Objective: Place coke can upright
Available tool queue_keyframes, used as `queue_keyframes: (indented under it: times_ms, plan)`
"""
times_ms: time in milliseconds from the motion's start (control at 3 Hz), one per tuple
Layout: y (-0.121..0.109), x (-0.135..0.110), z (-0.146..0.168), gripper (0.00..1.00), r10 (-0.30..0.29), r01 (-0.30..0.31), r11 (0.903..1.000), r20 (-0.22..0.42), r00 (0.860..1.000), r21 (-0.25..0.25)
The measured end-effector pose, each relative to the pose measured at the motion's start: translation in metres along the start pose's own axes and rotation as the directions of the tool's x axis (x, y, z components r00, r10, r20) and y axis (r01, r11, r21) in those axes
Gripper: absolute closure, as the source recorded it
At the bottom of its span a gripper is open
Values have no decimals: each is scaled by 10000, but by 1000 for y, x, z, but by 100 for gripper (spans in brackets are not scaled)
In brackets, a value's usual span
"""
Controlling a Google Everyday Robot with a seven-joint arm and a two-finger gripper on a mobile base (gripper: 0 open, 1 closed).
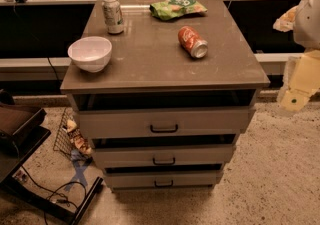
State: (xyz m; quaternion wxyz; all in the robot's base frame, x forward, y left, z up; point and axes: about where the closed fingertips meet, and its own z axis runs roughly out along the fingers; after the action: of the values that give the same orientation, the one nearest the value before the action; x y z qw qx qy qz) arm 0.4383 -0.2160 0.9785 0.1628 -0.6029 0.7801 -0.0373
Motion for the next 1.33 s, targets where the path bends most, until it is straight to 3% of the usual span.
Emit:
queue_keyframes:
  times_ms: [333, 667, 1000, 1333]
  plan:
    - [0, 0, 0, 0, 0, 0, 10000, 1, 10000, 2]
    - [-27, -17, -8, 0, 290, -296, 9988, 154, 9995, 397]
    - [-78, -35, -2, 0, 1301, -1308, 9904, 183, 9913, 454]
    - [-131, -46, 18, 0, 3066, -3074, 9515, 366, 9511, 160]
